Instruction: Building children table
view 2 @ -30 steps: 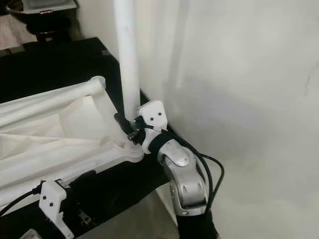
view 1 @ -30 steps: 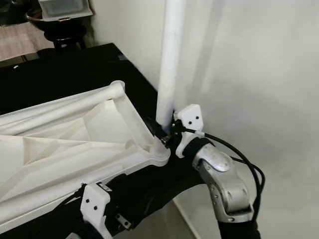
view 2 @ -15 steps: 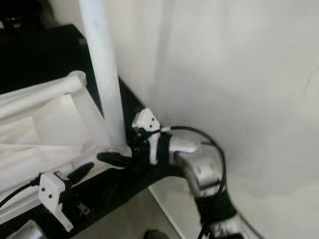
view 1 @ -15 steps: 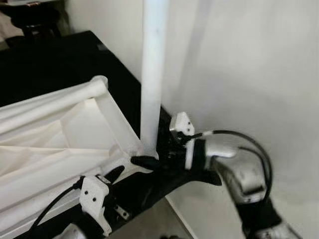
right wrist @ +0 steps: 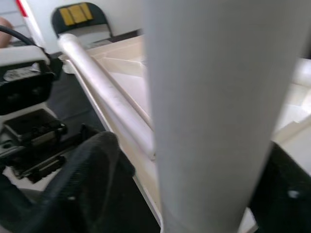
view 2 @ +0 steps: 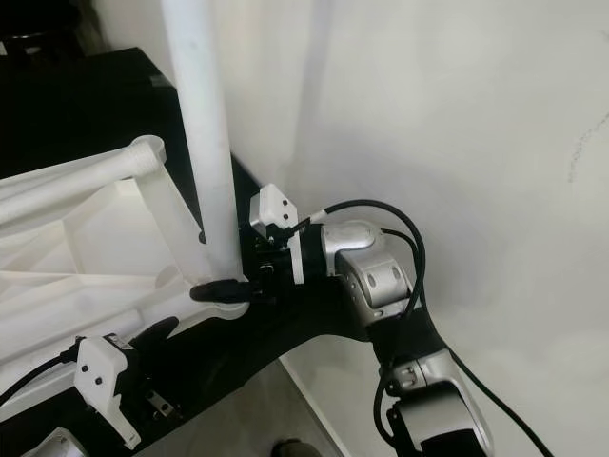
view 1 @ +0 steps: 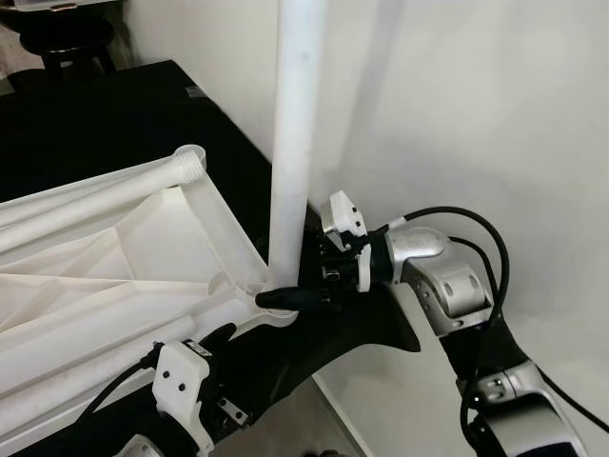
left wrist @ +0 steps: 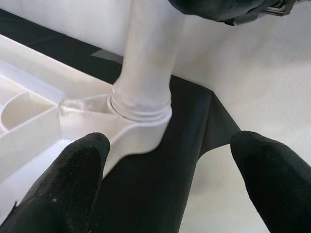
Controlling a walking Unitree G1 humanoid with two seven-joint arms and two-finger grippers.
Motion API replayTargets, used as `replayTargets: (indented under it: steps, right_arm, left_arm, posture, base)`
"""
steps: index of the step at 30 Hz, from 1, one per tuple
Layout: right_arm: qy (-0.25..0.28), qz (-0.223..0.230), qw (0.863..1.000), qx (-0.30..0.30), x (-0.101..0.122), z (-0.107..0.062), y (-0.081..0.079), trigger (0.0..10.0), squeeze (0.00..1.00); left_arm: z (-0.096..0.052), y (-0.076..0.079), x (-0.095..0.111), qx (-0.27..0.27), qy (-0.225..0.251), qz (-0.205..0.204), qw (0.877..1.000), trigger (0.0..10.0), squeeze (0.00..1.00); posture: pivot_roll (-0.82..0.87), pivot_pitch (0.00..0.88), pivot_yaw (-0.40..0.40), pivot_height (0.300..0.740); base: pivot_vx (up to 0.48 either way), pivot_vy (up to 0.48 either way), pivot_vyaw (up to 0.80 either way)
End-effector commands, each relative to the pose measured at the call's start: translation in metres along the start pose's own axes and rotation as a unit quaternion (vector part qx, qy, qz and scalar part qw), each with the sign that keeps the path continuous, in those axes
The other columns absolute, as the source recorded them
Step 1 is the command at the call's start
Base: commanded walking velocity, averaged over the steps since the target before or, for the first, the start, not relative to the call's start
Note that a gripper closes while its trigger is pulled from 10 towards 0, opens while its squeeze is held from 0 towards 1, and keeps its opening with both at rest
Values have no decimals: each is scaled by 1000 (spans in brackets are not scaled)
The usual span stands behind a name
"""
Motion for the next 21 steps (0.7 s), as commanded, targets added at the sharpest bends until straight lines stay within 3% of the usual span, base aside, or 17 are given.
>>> replayTargets:
  steps: [1, 2, 15, 18, 20, 21]
  right_arm:
    - [0, 0, 999, 50, -3, 6, -9, 3843, 0]
    - [-2, -1, 998, 57, -4, 5, -9, 0, 0]
    - [-6, -5, 998, 63, -6, -2, -1, 0, 0]
    - [-10, -5, 1000, 29, -10, -5, 4, 0, 0]
    - [-11, 23, 993, -117, -25, 4, 19, 0, 0]
    - [-11, 23, 993, -117, -25, 4, 19, 0, 0]
  left_arm:
    - [-1, 1, -7, 3, -10, -7, 1000, 10000, 0]
    - [-1, 1, -7, 3, -10, -7, 1000, 10000, 0]
    - [-1, 4, -8, -9, -16, -14, 1000, 10000, 0]
    - [-1, 5, -8, -10, -16, -14, 1000, 10000, 0]
    - [-2, 3, -6, -7, -14, -11, 1000, 10000, 0]
    - [-2, 3, -6, -7, -14, -11, 1000, 10000, 0]
  posture:
    - [-144, 151, -124, 740]
    - [-144, 151, -124, 740]
    - [-150, 153, -120, 740]
    - [-150, 153, -120, 740]
    - [-165, 168, -123, 740]
    - [-165, 168, -123, 740]
  base:
    - [0, 0, 0]
    - [0, 0, 0]
    - [0, 0, 0]
    - [0, 0, 0]
    - [0, 0, 0]
    - [0, 0, 0]
Point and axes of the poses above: a point about 5 cm out from each wrist's last joint towards the gripper, its own z axis pointing out of the wrist towards the gripper, its own x axis along the axis of the wrist's last joint, y = z × x, the point moved 5 cm from there along z, pointing out of the wrist towards the gripper, and after that the axes turned 1 degree about -z, right-handed, at the moved point
